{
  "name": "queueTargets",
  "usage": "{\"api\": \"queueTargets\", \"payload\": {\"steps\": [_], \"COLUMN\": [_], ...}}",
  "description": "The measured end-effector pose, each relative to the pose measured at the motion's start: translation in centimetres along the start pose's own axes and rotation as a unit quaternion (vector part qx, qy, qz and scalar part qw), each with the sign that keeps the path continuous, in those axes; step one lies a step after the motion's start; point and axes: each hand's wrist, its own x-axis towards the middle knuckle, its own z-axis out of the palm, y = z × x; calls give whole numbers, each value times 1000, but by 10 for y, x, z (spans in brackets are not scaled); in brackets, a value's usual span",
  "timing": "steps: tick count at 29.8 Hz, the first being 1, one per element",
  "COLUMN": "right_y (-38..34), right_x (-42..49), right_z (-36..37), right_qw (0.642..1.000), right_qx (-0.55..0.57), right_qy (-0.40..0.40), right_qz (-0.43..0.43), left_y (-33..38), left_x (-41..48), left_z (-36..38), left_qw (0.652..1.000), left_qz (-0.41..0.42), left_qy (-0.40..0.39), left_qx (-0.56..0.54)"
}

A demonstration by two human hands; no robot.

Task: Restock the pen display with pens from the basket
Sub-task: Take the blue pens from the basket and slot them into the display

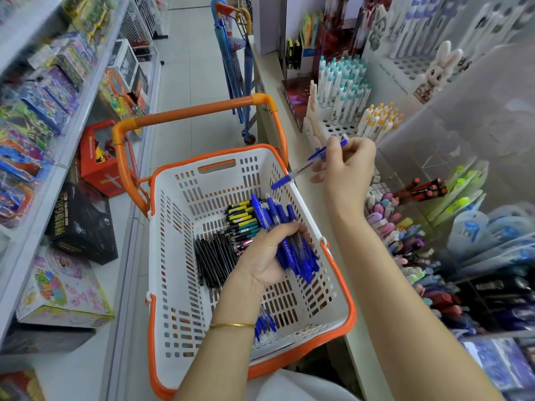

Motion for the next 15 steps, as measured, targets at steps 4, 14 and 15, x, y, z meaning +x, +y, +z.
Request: {"api": "queueTargets", "payload": {"steps": [4,14,15], "right_y": [9,39,39], "right_x": [-24,-65,-65], "right_z": [-15,-25,-26], "right_qw": [998,979,974], "right_qx": [59,-142,-152], "right_qy": [-25,-100,-114], "right_qz": [20,-110,-124], "left_y": [4,7,7], "left_x": [6,13,13], "left_z": [1,7,8], "left_qw": [997,983,983], "left_qz": [52,139,137], "left_qy": [11,58,61], "left_qx": [-49,-103,-107]}}
